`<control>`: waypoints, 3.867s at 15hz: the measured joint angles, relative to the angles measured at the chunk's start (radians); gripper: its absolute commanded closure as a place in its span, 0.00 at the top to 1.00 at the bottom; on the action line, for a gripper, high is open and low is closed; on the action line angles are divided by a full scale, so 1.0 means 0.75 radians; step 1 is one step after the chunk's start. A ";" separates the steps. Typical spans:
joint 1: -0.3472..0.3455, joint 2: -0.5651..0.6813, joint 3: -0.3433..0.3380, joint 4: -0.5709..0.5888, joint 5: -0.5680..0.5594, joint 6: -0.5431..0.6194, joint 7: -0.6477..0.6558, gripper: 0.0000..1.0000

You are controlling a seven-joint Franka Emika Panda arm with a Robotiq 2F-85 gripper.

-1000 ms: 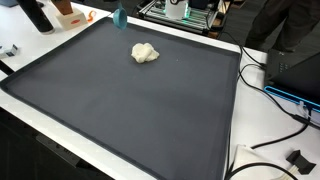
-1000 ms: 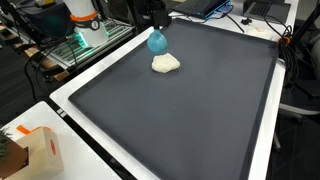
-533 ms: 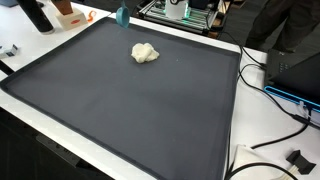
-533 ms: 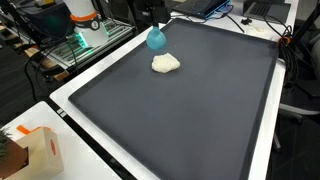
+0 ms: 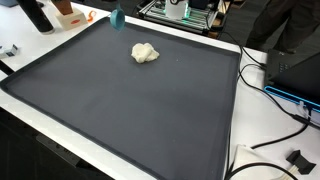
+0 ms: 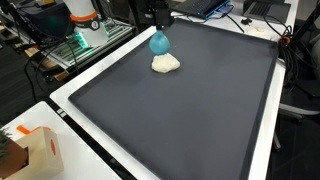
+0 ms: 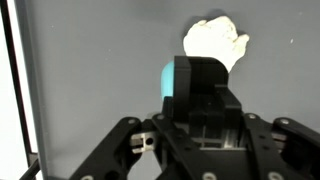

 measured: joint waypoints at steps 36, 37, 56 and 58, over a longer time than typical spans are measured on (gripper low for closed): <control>0.232 0.560 0.195 0.234 -1.062 -0.601 1.453 0.25; 0.237 0.575 0.195 0.240 -1.070 -0.601 1.438 0.25; 0.282 0.682 0.195 0.237 -1.232 -0.383 1.118 0.25; 0.286 0.681 0.195 0.228 -1.238 -0.340 1.087 0.25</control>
